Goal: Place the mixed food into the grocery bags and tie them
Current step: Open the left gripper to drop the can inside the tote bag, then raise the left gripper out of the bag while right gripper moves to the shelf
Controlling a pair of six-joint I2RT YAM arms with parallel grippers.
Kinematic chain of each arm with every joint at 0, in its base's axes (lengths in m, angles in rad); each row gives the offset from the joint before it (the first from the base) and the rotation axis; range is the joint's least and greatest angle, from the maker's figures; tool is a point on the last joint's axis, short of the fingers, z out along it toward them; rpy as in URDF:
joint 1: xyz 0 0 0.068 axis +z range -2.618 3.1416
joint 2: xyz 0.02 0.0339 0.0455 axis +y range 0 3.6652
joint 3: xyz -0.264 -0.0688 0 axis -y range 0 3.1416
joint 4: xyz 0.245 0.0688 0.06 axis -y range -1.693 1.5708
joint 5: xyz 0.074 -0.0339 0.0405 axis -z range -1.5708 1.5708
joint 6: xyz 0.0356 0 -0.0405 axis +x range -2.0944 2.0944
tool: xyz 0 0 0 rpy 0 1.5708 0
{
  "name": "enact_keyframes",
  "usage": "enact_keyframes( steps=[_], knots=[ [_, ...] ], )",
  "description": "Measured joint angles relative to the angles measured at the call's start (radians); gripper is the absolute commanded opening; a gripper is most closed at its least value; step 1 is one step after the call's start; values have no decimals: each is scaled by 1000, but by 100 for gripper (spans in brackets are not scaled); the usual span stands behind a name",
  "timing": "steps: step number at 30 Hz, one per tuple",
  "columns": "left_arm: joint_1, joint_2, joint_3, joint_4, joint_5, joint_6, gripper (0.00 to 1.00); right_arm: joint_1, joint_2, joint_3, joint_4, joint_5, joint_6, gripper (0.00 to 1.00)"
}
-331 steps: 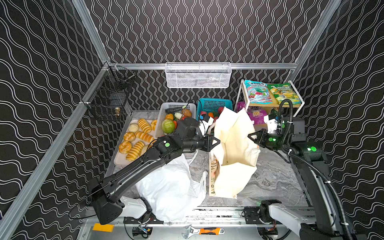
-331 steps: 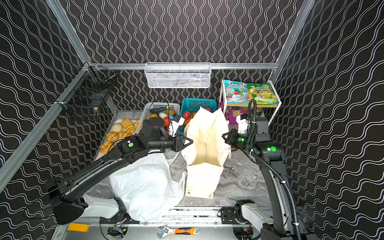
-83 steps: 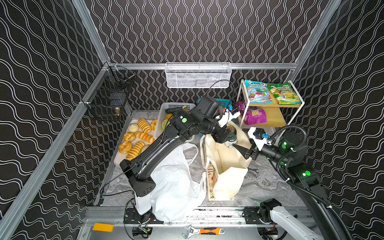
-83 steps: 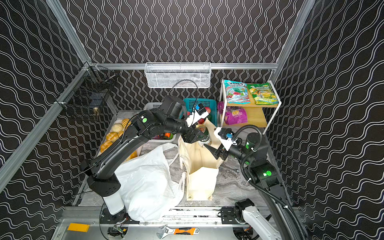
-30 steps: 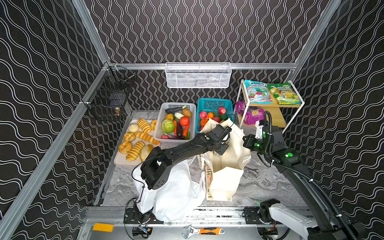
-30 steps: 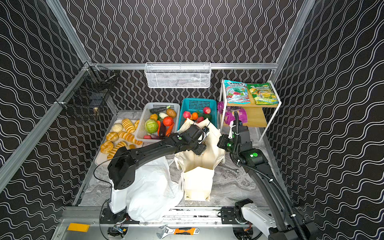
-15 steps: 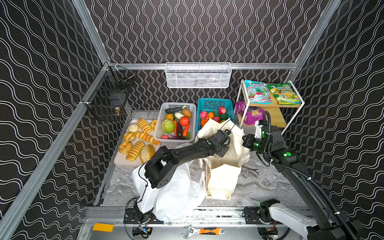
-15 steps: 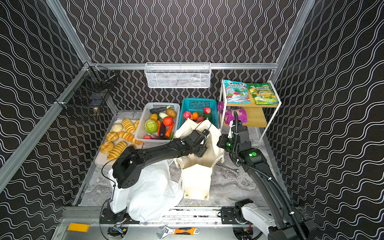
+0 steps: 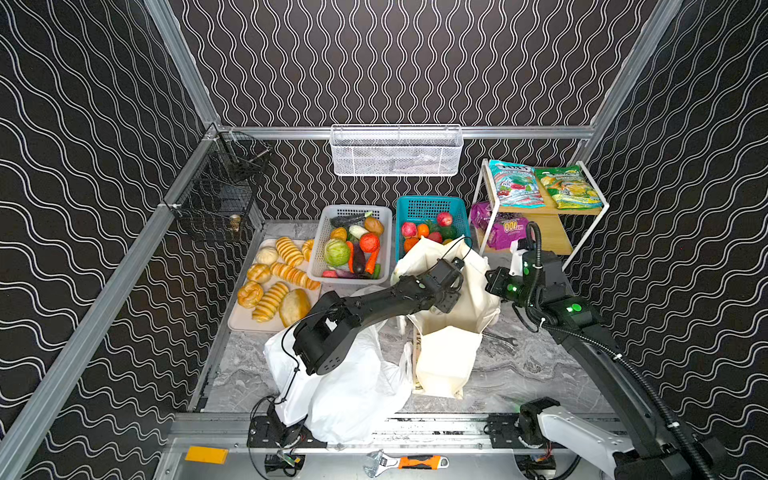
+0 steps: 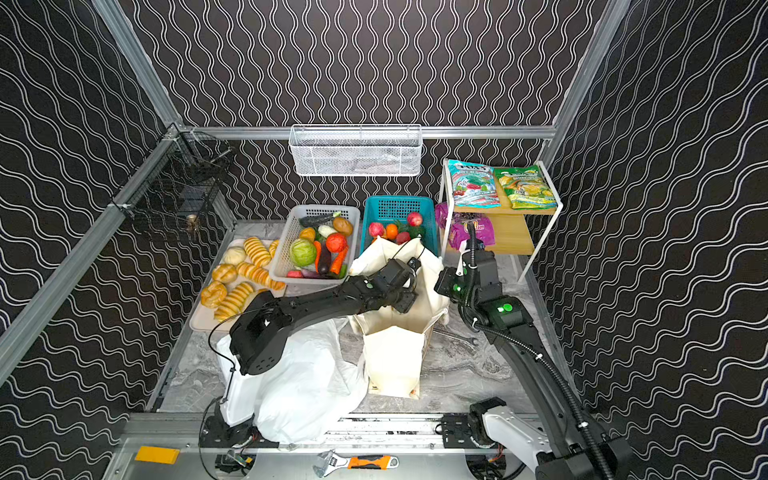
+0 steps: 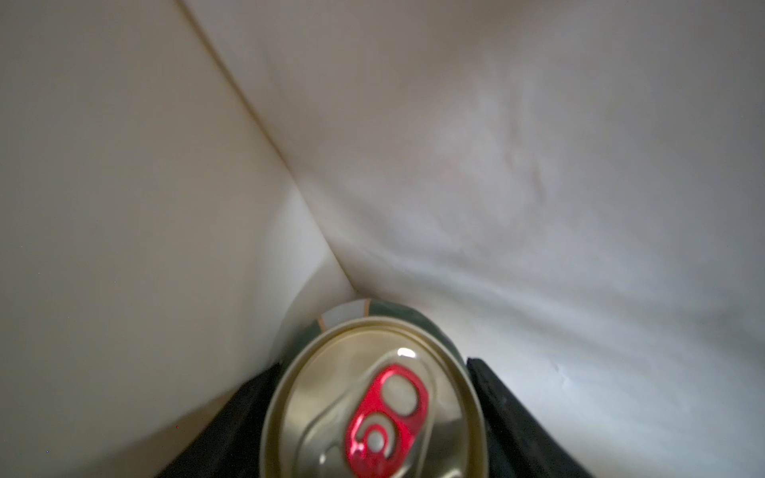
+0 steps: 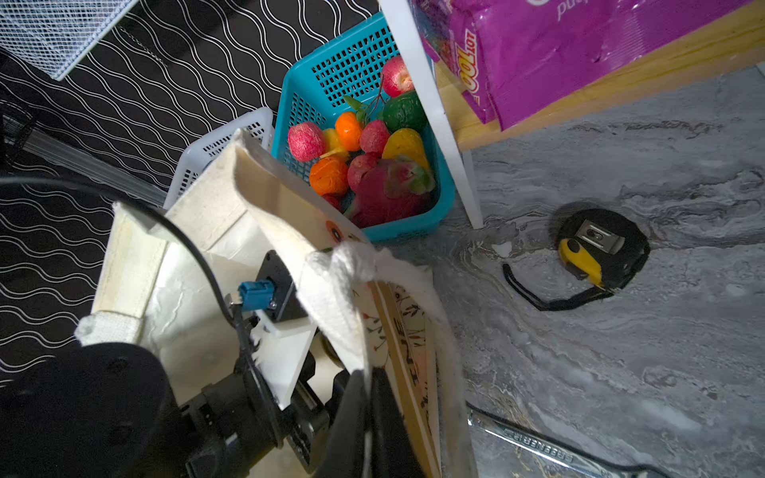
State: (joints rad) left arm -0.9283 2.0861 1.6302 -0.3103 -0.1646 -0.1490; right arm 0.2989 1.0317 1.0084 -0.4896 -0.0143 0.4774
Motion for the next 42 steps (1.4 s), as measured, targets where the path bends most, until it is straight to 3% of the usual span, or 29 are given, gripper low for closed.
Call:
enact_keyframes(
  steps=[12, 23, 29, 34, 38, 42],
  knots=[
    [0, -24, 19, -111, 28, 28, 82, -1, 1, 0, 0, 2, 0, 9],
    [0, -96, 72, -156, 52, 24, 98, -6, 5, -33, 0, 5, -7, 11],
    [0, -159, 71, -158, 85, 24, 99, -10, 16, -34, 0, -2, -8, 14],
    [0, -220, 71, -170, 95, 24, 99, -11, 22, -28, -3, -18, -9, 33],
    [0, -286, 66, -169, 124, 24, 98, -12, 24, -3, -15, -48, -22, 59],
    [0, -362, 40, -154, 152, 24, 97, -12, 14, 41, -19, -52, -25, 79]
  ],
)
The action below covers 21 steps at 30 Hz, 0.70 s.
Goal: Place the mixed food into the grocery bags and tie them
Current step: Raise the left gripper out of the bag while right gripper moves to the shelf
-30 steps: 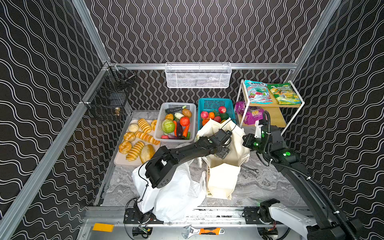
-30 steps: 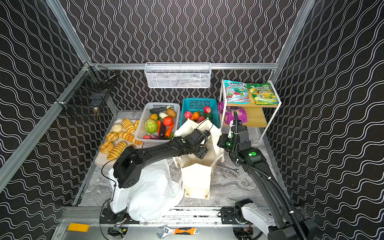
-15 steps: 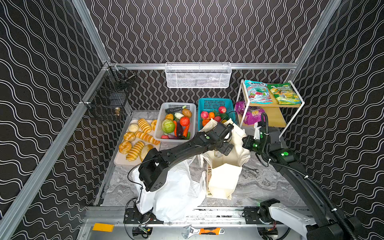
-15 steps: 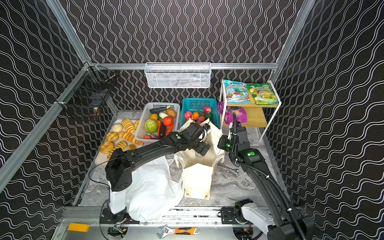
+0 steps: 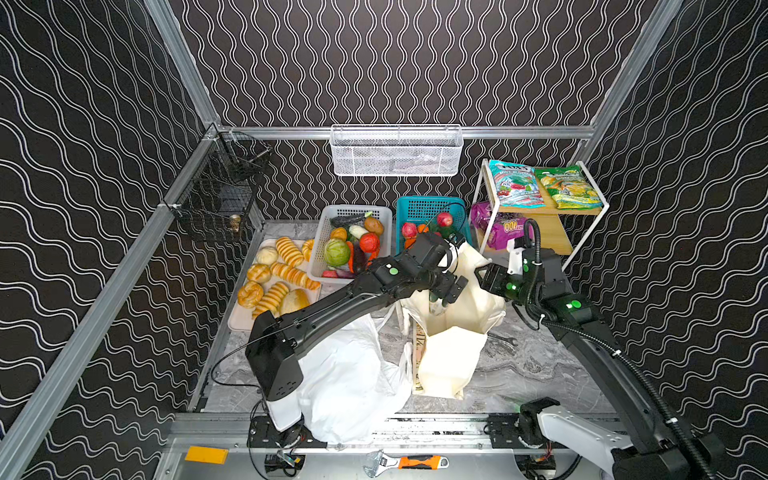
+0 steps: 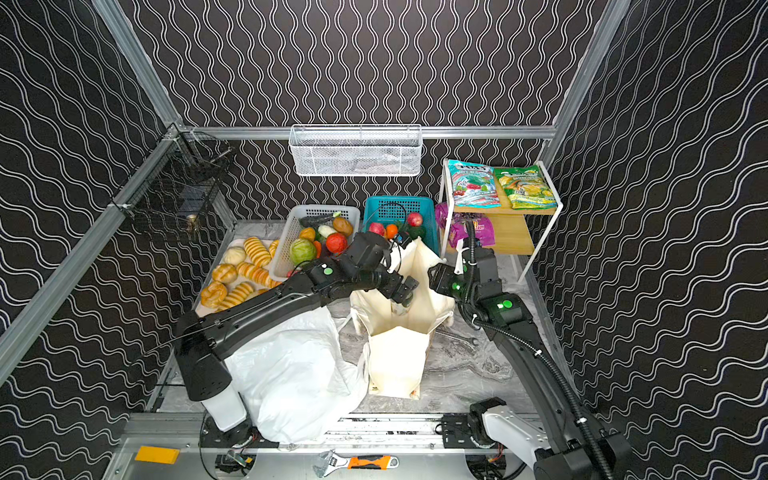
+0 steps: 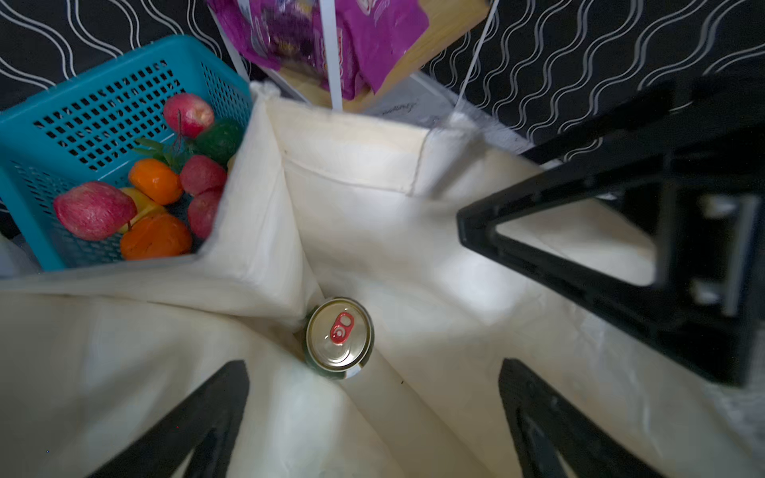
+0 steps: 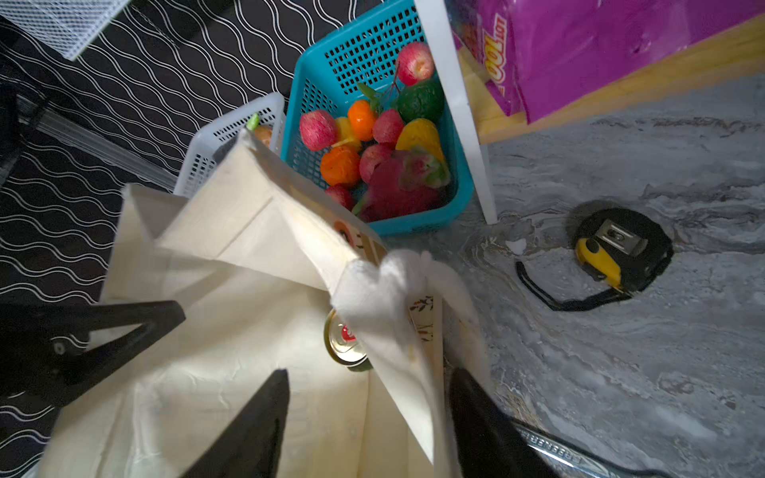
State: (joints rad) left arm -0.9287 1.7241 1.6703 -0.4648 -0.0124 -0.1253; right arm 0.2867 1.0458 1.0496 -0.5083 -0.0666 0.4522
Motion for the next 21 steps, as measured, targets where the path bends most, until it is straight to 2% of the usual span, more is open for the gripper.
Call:
enact_keyframes(
  steps=[3, 7, 12, 15, 18, 21],
  knots=[
    [0, -56, -22, 9, 8, -3, 96, -10, -22, 33, -2, -16, 0, 85],
    [8, -126, -32, 8, -8, -6, 95, -65, -56, 73, 2, -36, -16, 87],
    [55, -238, -110, 25, -63, -36, 95, -361, -69, 53, 44, -114, 23, 86],
    [112, -303, -184, 40, -74, -90, 95, -519, -49, -21, 122, -227, 93, 83],
    [174, -359, -245, 54, -78, -156, 96, -616, -1, -118, 256, -362, 198, 80],
    [221, -395, -285, 56, -63, -214, 97, -653, 66, -200, 433, -465, 315, 77]
  ],
)
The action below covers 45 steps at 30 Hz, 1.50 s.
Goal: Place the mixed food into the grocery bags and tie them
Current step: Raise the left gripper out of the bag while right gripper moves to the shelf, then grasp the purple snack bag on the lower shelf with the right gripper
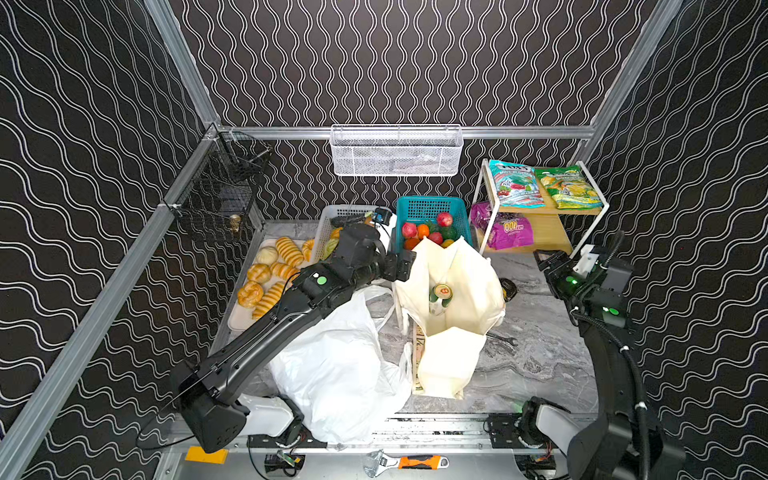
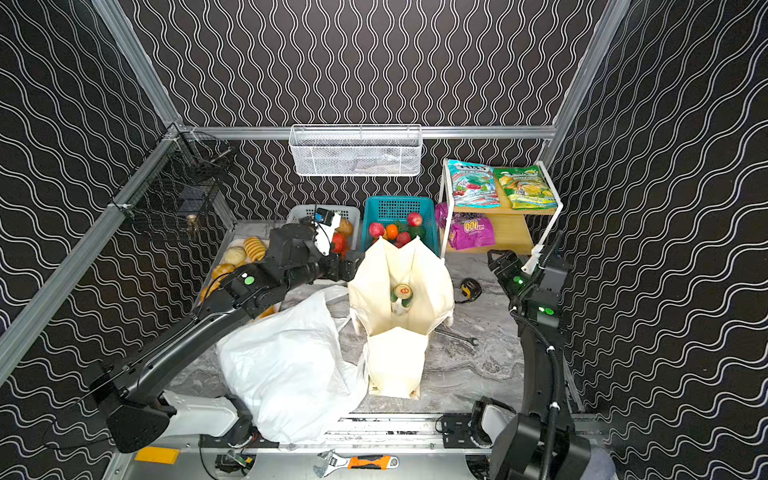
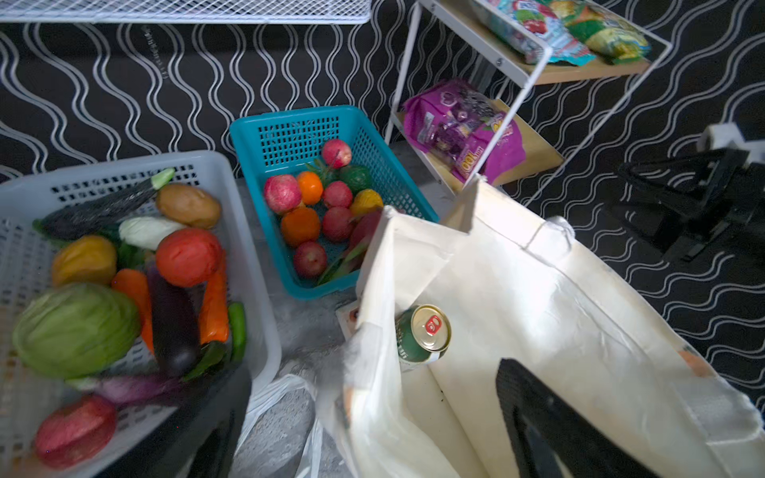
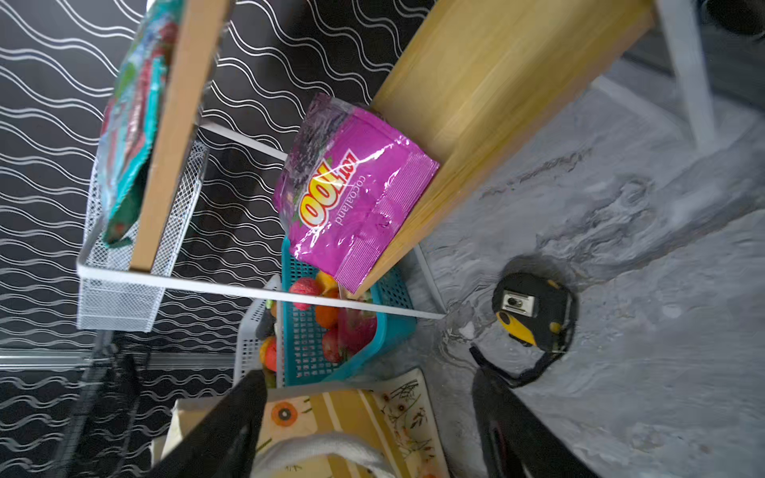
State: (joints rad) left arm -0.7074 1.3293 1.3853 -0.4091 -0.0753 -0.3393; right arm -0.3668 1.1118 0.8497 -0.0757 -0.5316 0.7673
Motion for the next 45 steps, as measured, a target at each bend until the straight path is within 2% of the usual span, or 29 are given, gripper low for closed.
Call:
enact_keyframes(
  steps=[6, 12, 20, 29, 38, 42, 45],
  knots=[
    [44, -48, -84, -26, 61, -77, 99, -8, 182, -11, 301, -60, 156, 72],
    [75, -90, -180, -18, 129, -103, 99, -8, 328, 59, 429, -34, 190, 70],
    [107, -29, -169, 5, 243, -129, 98, -3, 478, 108, 517, -2, 201, 70],
    [120, -9, -167, 12, 295, -140, 99, 13, 595, 134, 678, -80, 222, 73],
    [127, 9, -155, 9, 322, -151, 99, 35, 693, 142, 947, -153, 338, 83],
    [128, 10, -152, 9, 334, -152, 99, 38, 716, 155, 998, -166, 374, 84],
    [129, 5, -155, 9, 338, -155, 99, 46, 721, 190, 942, -157, 344, 74]
  ],
)
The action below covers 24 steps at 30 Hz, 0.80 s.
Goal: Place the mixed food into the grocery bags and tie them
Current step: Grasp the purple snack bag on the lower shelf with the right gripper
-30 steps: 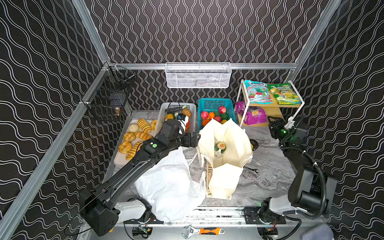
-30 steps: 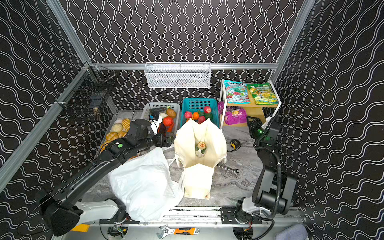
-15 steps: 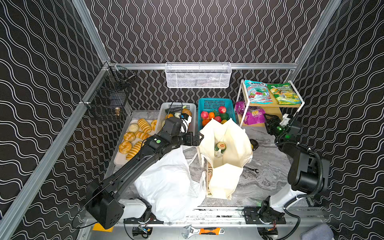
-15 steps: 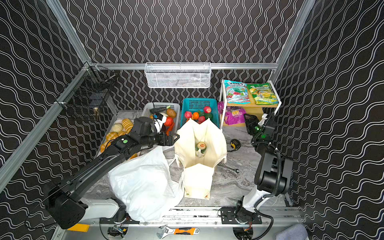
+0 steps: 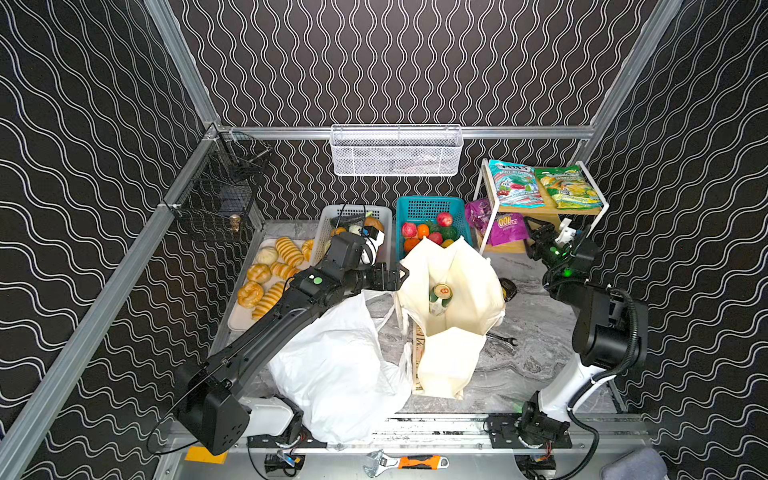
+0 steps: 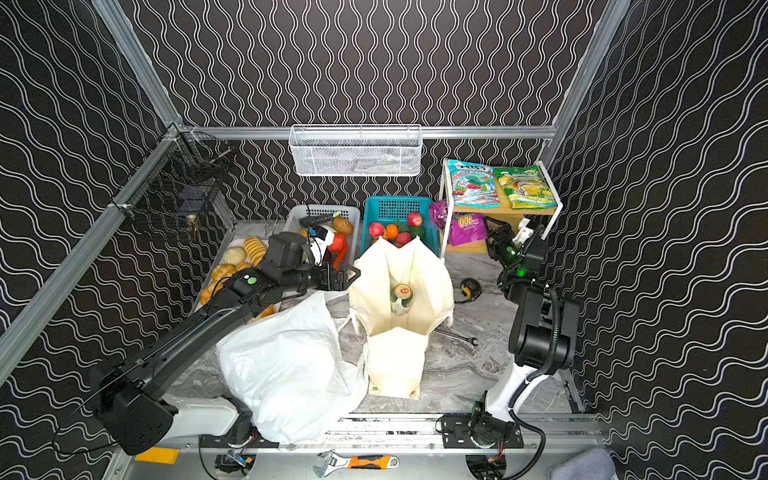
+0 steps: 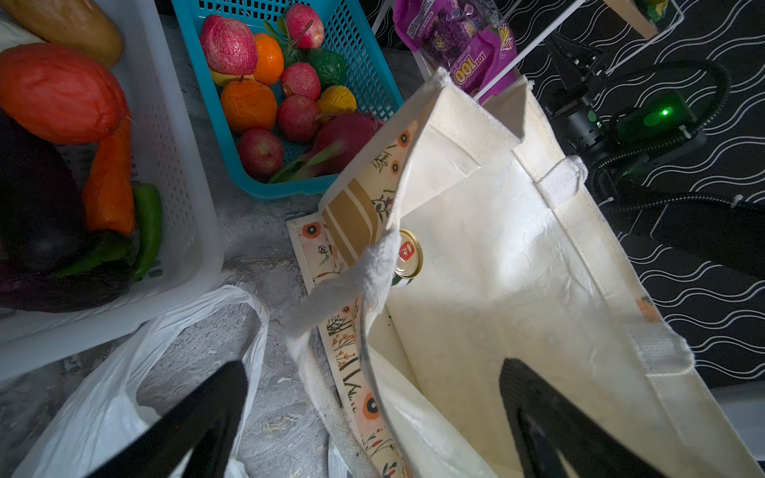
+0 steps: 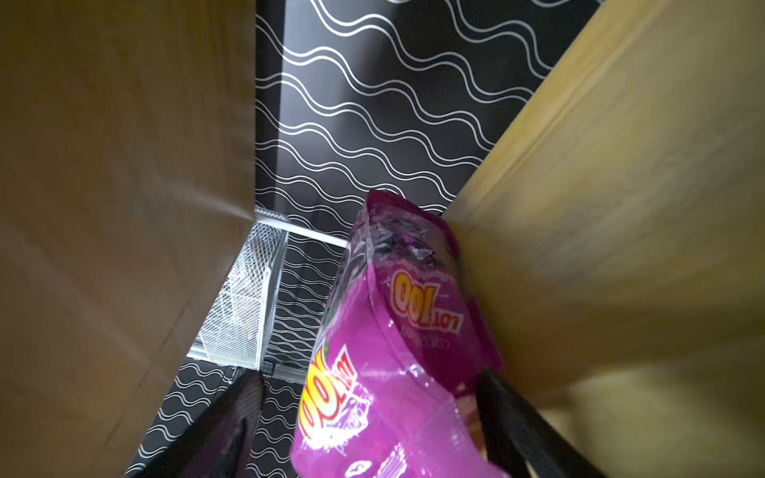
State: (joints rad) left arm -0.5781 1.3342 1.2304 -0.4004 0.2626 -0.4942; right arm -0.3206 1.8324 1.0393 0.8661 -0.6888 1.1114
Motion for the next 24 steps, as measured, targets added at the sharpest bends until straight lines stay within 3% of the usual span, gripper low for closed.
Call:
enact_keyframes(
  steps=[5, 11, 17, 20, 24],
  knots=[
    [0, -6, -8, 2, 3, -5, 99, 13, -33, -2, -176, 79, -114, 38],
    [0, 0, -8, 2, 10, -13, 99, 14, -122, -89, -302, 179, -205, 2],
    [0, 1, -8, 2, 10, -24, 99, 3, -226, -156, -353, 270, -242, 1],
    [0, 0, -8, 2, 10, -24, 99, -12, -236, -170, -346, 276, -241, 19],
    [0, -3, -9, 3, 10, -25, 99, -28, -181, -160, -264, 187, -193, 37]
  ],
)
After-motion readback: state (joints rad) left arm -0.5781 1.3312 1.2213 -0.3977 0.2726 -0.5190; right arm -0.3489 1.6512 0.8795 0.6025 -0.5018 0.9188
